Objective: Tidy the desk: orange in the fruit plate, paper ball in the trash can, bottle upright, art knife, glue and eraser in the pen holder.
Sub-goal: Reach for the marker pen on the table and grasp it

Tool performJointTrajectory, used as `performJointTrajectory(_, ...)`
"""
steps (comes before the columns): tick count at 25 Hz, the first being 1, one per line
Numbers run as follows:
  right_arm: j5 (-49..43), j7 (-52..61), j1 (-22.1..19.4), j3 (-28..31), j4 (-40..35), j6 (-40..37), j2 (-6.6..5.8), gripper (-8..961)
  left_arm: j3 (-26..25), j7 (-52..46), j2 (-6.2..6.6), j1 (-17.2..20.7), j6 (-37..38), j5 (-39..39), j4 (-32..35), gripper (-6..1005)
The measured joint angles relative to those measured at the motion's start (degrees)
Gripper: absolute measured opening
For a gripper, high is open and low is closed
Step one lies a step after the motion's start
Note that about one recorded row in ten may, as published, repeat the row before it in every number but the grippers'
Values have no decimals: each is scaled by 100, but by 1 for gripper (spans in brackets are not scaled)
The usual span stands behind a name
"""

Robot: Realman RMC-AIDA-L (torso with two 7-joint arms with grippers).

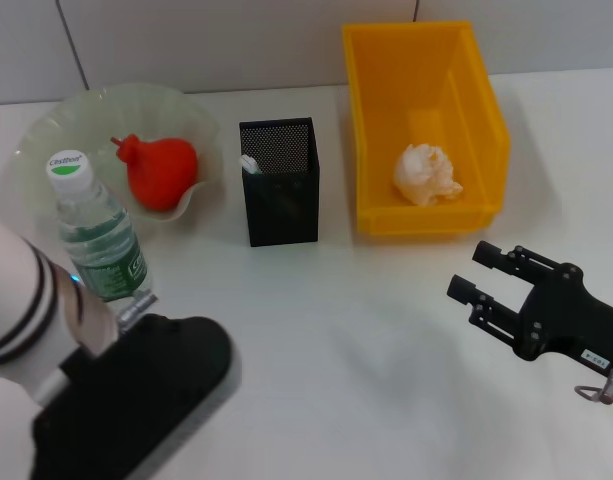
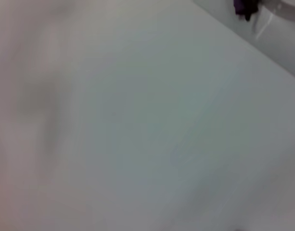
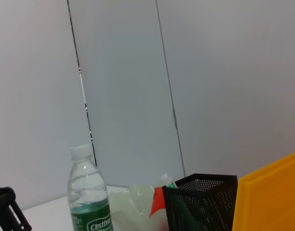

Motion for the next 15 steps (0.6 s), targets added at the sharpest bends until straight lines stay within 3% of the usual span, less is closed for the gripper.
performJointTrajectory(3, 18, 1, 75, 26, 93, 35, 0, 574, -261, 474, 7, 134, -9, 17, -27, 721)
performJointTrajectory(4, 20, 14, 103, 26, 108, 49, 0, 575, -414, 779, -43, 223, -14, 53, -26, 719)
performJointTrajectory(7, 23, 80, 165, 40, 144, 75, 0, 575, -414, 779, -43, 223, -14, 53, -26, 715)
performJointTrajectory(8, 24, 103, 174, 69, 143, 75, -2, 575, -596, 1185, -157, 331, -20, 166, -12, 713)
performJointTrajectory(10, 25, 128, 198, 134, 144, 95, -3, 575, -596, 1185, -157, 331, -20, 166, -12, 711)
performJointTrajectory(15, 25, 121, 310, 200, 259, 230, 2, 576, -602, 1780, 1, 199, -75, 199, -205, 703)
